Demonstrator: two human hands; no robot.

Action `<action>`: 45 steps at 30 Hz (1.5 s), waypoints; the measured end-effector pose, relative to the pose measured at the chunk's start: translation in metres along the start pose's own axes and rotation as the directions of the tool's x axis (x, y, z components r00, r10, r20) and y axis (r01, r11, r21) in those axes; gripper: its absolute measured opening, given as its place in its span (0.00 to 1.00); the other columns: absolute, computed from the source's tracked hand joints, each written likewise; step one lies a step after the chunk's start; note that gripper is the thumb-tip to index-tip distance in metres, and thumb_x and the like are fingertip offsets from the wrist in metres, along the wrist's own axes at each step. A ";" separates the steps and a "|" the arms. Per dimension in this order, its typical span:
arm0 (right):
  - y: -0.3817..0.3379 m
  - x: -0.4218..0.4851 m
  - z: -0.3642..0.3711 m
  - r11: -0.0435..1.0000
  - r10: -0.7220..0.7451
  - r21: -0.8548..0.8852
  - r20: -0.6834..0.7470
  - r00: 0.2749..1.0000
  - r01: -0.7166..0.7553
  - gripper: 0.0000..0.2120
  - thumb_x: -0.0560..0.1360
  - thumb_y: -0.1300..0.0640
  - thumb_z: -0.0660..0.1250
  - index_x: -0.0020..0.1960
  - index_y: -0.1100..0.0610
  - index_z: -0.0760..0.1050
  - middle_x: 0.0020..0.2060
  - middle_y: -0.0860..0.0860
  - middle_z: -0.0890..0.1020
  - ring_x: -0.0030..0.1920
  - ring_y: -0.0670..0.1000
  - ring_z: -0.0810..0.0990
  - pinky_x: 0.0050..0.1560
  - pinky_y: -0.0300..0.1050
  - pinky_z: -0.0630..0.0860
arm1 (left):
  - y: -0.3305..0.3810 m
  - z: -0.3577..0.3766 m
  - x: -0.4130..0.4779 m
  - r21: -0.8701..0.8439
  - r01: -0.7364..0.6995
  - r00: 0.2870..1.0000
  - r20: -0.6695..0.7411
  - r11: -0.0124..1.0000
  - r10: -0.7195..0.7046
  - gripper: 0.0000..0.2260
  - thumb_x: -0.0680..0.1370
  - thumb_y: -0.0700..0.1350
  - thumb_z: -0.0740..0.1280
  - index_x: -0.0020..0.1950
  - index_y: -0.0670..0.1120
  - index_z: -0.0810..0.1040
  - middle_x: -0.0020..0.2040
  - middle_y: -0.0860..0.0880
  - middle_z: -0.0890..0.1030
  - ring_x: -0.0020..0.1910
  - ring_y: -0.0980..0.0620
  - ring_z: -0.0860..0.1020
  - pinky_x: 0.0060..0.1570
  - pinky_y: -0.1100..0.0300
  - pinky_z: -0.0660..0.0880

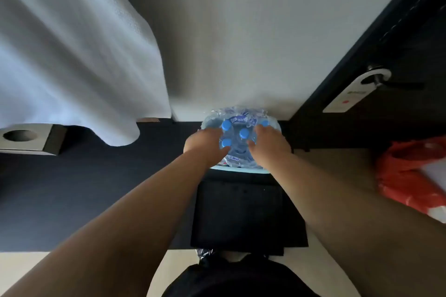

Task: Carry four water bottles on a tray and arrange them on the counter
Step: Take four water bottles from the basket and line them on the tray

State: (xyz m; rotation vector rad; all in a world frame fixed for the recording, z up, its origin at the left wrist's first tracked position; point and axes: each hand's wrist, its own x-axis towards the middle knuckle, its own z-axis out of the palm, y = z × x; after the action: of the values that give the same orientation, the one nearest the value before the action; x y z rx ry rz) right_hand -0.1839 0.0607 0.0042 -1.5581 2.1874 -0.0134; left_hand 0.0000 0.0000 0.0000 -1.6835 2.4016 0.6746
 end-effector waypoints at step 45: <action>-0.028 -0.110 -0.086 0.950 -0.207 0.136 -0.397 0.894 0.281 0.15 0.81 0.50 0.67 0.64 0.56 0.75 0.53 0.54 0.82 0.52 0.59 0.79 0.49 0.52 0.77 | 0.025 -0.077 -0.108 -0.281 -0.318 0.854 -0.499 0.905 0.145 0.07 0.74 0.52 0.72 0.50 0.53 0.81 0.36 0.56 0.77 0.36 0.56 0.75 0.34 0.62 0.71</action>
State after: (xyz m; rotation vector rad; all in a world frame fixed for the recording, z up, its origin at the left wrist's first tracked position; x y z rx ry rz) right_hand -0.1615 0.1280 0.1271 -1.8267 2.1640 -0.6369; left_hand 0.0277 0.0662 0.1138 -1.8797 3.0197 0.8659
